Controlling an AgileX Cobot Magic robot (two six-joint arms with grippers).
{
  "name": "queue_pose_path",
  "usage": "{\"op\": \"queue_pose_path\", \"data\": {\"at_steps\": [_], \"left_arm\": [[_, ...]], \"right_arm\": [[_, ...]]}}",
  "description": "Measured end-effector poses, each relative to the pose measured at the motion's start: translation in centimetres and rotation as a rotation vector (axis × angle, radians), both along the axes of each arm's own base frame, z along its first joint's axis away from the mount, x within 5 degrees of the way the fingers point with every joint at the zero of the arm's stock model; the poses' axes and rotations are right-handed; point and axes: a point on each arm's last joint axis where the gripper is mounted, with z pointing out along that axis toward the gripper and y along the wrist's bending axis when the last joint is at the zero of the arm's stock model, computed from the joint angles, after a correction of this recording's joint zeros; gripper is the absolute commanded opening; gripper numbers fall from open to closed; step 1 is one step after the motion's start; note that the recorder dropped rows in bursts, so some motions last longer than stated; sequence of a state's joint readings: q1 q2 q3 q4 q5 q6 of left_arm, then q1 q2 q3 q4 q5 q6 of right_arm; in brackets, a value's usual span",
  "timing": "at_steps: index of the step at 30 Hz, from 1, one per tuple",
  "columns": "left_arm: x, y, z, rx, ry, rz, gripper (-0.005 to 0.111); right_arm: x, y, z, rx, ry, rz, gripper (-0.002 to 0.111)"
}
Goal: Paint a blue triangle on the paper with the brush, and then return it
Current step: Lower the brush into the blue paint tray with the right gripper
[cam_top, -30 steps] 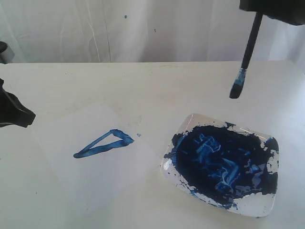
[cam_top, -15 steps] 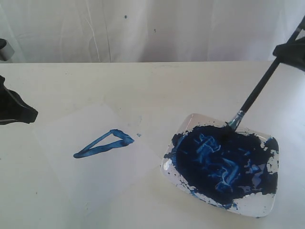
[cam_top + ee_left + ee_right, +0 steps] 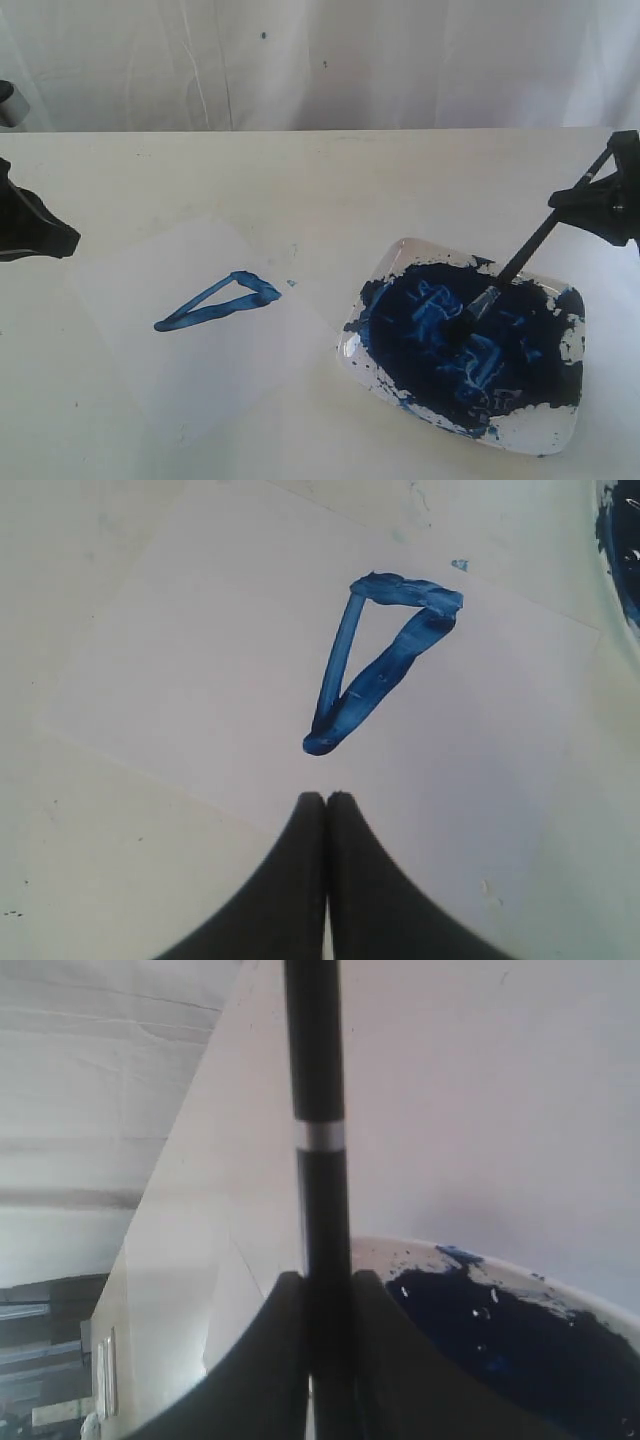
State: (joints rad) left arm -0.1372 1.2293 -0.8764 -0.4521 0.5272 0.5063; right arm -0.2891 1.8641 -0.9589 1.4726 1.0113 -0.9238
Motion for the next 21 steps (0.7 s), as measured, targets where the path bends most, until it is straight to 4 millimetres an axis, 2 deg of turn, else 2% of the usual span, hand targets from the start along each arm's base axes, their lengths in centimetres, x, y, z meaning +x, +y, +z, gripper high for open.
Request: {"op": "queue_pose_path", "data": {"at_steps": [8, 16, 21], "left_arm": [[0.2, 0.0, 0.1, -0.011, -0.02, 0.015, 0.0], [0.2, -0.1, 0.2, -0.023, -0.02, 0.02, 0.0], [0.2, -0.2, 0.2, -0.044, -0.017, 0.027, 0.0]], "right_arm": [[0.5, -0.5, -1.2, -0.045, 0.03, -0.06, 0.0], [1.0, 1.8, -2.8, -0.102, 0.065, -0.015, 0.0], [1.1, 1.7, -3.2, -0.158, 0.069, -0.026, 0.0]]}}
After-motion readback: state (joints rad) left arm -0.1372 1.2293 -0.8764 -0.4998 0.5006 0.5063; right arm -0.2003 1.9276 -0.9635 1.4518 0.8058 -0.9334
